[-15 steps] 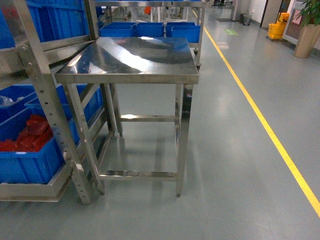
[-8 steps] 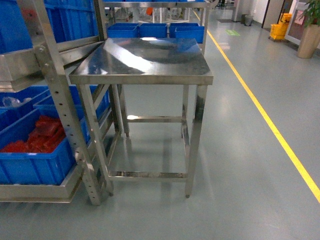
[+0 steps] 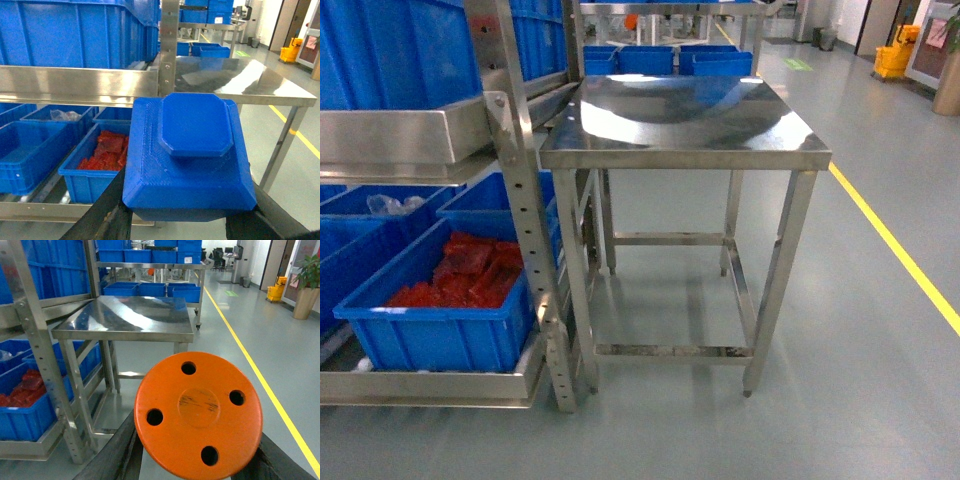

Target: Sort blue parts and orange caps into right shelf containers

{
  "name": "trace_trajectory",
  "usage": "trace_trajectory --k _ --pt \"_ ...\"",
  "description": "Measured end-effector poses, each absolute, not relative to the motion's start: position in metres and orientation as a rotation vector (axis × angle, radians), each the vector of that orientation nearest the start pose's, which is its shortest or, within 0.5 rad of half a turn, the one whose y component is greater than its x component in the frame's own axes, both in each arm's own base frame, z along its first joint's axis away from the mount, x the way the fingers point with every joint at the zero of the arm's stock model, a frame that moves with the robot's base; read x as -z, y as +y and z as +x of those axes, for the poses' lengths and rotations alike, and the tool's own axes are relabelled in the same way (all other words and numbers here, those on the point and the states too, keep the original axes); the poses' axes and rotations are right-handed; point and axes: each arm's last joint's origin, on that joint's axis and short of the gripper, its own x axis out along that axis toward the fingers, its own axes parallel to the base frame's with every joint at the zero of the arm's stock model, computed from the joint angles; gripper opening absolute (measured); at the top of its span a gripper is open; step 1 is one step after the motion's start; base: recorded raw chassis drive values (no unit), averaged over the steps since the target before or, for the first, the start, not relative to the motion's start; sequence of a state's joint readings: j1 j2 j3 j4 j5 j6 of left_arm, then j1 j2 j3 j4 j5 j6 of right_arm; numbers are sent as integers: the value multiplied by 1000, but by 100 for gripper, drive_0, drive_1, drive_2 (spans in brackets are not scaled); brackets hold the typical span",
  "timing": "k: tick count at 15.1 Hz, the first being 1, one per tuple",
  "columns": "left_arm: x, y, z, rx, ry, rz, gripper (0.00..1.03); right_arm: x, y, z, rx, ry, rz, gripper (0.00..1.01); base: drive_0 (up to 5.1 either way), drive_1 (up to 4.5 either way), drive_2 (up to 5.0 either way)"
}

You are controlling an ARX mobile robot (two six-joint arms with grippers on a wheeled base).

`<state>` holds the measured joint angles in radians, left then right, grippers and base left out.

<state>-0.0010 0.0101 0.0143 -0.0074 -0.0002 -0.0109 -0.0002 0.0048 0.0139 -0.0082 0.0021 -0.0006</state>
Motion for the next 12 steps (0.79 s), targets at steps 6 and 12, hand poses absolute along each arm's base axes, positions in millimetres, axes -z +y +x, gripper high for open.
trace_trajectory --k 6,12 --pt "-167 0 97 1 3 -11 43 -167 0 97 0 -2 -1 42 0 0 0" --pt "-167 0 97 0 2 -11 43 -167 0 97 1 -1 -1 42 -416 198 198"
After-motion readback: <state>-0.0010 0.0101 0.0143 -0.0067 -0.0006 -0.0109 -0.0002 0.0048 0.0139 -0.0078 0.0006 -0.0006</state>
